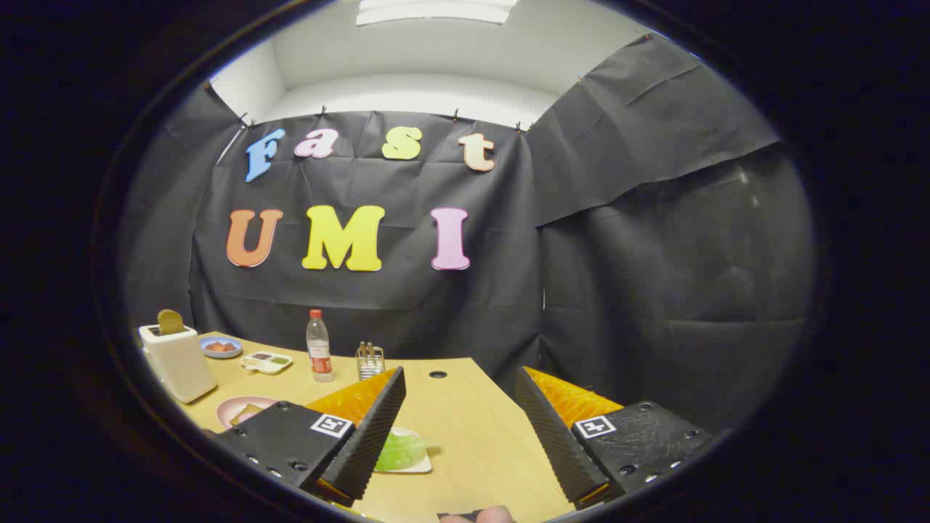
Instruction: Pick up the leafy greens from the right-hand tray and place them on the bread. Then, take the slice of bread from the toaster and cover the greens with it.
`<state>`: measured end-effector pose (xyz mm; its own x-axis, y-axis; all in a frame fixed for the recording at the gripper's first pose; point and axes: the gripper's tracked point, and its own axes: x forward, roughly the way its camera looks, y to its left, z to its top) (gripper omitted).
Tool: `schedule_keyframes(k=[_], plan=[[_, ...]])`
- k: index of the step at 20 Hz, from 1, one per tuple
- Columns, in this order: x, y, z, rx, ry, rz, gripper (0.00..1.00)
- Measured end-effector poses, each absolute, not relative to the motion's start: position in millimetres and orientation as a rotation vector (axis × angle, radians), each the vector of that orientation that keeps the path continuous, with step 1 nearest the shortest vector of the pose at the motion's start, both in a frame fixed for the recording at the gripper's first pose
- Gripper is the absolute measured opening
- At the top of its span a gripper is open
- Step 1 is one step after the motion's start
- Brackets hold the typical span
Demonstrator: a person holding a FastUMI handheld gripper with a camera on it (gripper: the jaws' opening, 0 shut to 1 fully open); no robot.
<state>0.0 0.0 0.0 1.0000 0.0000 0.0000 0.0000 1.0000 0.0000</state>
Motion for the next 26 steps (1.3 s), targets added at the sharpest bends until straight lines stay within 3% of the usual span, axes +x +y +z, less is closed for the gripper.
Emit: schedule_keyframes(k=[26], plan=[[4,29,-16,0.011,0.044,0.038,0.95]])
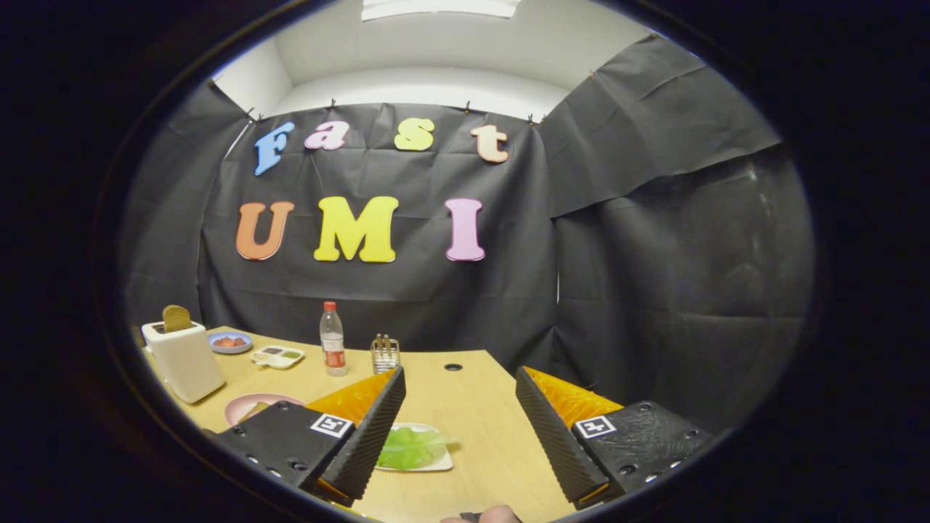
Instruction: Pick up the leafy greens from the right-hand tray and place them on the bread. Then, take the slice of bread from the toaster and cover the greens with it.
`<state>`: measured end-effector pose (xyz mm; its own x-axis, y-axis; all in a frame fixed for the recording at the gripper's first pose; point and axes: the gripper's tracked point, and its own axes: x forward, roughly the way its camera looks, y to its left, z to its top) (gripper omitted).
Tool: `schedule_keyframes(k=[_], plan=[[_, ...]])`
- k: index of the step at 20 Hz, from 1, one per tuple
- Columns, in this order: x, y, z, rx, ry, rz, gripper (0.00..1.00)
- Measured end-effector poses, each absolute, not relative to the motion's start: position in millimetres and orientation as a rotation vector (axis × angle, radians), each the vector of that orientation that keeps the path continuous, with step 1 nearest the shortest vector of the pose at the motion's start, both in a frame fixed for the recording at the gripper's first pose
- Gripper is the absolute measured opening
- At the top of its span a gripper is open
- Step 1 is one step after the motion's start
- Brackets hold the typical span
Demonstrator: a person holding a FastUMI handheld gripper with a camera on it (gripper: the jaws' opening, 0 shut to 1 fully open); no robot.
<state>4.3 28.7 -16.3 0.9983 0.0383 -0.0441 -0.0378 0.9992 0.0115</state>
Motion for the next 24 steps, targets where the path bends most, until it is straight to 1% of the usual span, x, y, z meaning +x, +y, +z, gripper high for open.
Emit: schedule_keyframes(k=[5,11,16,24], plan=[[14,34,-42,0.095,0.139,0.051,0.95],[41,46,-74,0.271,0.317,0.087,0.96],[68,47,-112,0.424,0.466,0.057,0.96],[99,60,-154,0.635,0.642,0.007,0.96]])
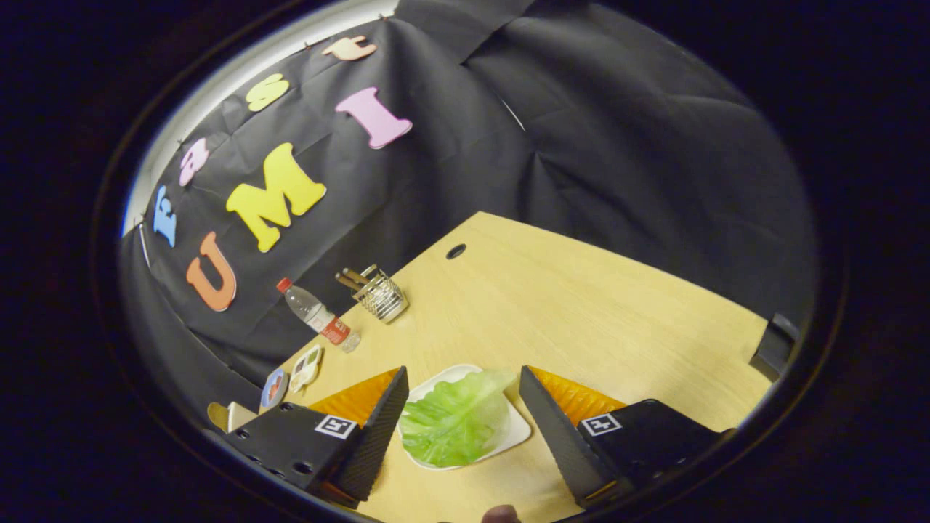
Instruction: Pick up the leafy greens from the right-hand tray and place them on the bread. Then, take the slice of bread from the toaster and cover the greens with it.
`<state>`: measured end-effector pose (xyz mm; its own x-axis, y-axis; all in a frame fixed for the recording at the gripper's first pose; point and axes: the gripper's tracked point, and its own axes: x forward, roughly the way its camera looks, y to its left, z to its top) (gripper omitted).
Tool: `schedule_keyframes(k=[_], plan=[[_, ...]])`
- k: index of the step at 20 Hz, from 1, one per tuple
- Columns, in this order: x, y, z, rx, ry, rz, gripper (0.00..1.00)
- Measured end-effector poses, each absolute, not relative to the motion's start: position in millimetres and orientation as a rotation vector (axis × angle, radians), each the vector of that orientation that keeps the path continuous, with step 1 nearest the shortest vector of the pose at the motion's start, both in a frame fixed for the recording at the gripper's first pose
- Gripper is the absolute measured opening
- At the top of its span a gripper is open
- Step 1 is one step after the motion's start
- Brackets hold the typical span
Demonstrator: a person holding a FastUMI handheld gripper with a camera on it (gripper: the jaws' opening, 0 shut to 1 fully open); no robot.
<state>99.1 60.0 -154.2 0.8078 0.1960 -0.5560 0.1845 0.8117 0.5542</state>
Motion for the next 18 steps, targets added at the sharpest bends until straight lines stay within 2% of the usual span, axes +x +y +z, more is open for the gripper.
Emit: schedule_keyframes(k=[8,10,11,18], plan=[[118,54,-196,0.711,0.742,-0.079,0.91],[126,60,-206,0.752,0.765,-0.077,0.73],[127,58,-207,0.765,0.779,-0.09,0.73],[134,46,-214,0.797,0.773,-0.113,0.16]])
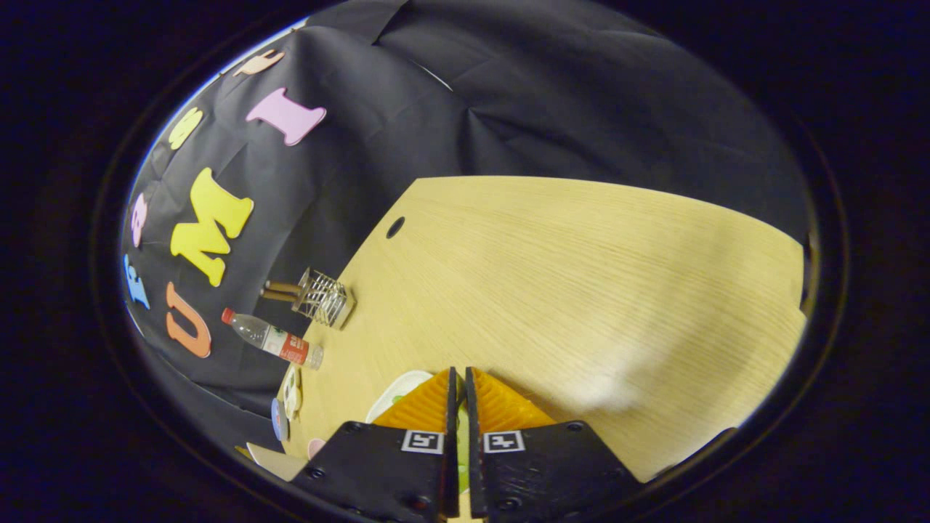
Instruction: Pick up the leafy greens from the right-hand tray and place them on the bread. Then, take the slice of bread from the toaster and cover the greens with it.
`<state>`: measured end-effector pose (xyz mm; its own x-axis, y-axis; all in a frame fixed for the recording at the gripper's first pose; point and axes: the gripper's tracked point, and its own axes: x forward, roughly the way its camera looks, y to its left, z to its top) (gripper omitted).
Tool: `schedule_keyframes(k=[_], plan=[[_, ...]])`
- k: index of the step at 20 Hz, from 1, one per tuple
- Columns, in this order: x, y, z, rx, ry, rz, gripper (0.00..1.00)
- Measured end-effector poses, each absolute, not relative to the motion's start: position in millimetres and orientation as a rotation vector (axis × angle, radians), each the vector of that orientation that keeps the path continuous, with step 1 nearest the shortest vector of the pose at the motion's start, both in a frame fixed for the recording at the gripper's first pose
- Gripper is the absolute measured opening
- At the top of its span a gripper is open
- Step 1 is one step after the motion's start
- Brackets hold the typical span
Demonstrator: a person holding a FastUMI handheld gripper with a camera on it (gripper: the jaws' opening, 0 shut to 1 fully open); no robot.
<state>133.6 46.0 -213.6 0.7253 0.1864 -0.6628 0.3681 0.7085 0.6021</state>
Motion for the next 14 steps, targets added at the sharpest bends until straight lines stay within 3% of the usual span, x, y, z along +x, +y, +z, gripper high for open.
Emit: schedule_keyframes(k=[2,14], plan=[[136,51,-204,0.798,0.747,-0.073,0.0],[114,97,-101,0.854,0.58,0.098,0.0]])
